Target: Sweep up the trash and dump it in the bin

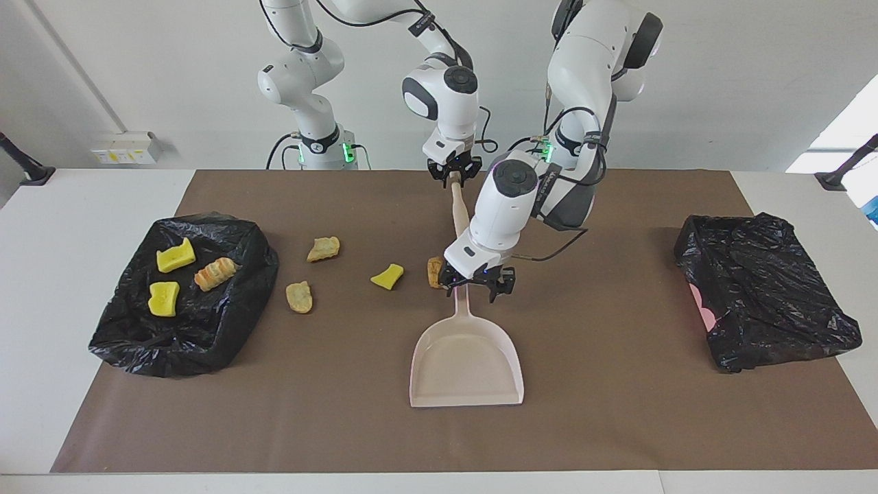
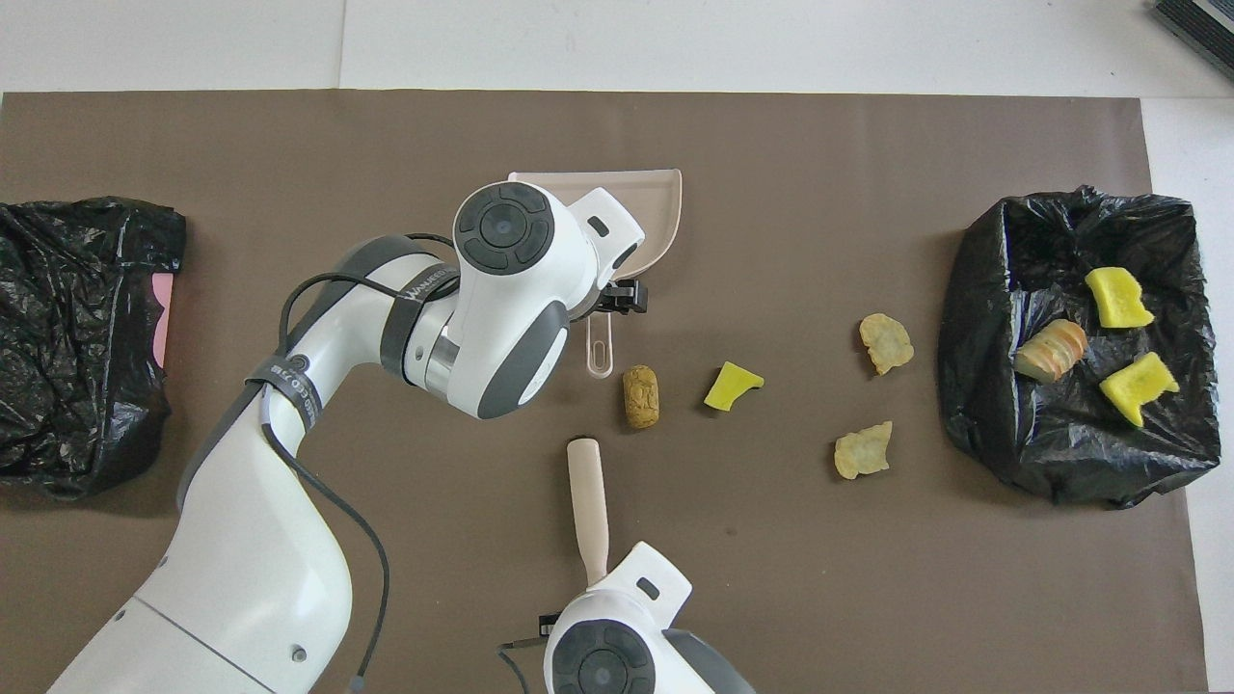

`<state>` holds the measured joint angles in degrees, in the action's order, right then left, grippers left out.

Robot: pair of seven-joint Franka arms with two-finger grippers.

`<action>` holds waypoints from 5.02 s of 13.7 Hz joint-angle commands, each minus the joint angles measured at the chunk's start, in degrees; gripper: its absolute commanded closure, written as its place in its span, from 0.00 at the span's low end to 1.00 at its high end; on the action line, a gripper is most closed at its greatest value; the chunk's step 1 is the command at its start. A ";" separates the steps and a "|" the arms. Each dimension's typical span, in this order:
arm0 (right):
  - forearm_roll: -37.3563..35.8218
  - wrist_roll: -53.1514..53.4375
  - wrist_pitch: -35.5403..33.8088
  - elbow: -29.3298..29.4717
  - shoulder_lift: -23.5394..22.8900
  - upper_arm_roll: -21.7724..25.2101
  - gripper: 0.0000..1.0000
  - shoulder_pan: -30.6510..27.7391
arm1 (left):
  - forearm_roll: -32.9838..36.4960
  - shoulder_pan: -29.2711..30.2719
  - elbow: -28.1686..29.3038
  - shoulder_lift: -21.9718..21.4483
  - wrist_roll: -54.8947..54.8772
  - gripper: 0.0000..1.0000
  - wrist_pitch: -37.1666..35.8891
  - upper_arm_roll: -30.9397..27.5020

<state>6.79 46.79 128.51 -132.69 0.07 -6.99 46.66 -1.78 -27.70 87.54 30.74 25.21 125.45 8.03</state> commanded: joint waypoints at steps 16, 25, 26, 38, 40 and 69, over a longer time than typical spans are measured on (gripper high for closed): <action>-3.80 -4.31 -16.54 6.66 7.14 0.58 1.00 -15.62 | -1.65 4.22 -0.09 -4.62 -11.21 1.00 -8.81 -1.08; -8.27 -9.61 -17.77 6.30 4.41 0.49 1.00 -22.29 | -1.03 11.78 0.70 -11.83 -54.35 1.00 -24.62 -1.79; -8.98 -9.52 -18.55 6.22 4.32 0.58 1.00 -23.44 | -0.95 12.14 1.14 -12.36 -58.92 1.00 -26.11 -1.79; -15.24 5.07 -28.16 -13.00 18.11 0.40 1.00 -31.01 | 4.06 7.41 36.02 -30.73 -76.81 1.00 -5.85 -1.61; -14.80 6.47 -23.32 -14.87 17.16 0.23 1.00 -30.40 | 4.06 6.52 36.83 -30.65 -73.92 1.00 -5.21 -1.52; 0.70 -27.36 -21.18 20.18 -3.76 -0.39 1.00 -26.60 | 4.06 5.82 38.15 -29.07 -66.26 1.00 -3.54 -1.43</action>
<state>10.34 21.11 110.14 -113.11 -5.04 -7.08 23.69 1.10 -21.42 124.41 2.23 -42.55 120.00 6.99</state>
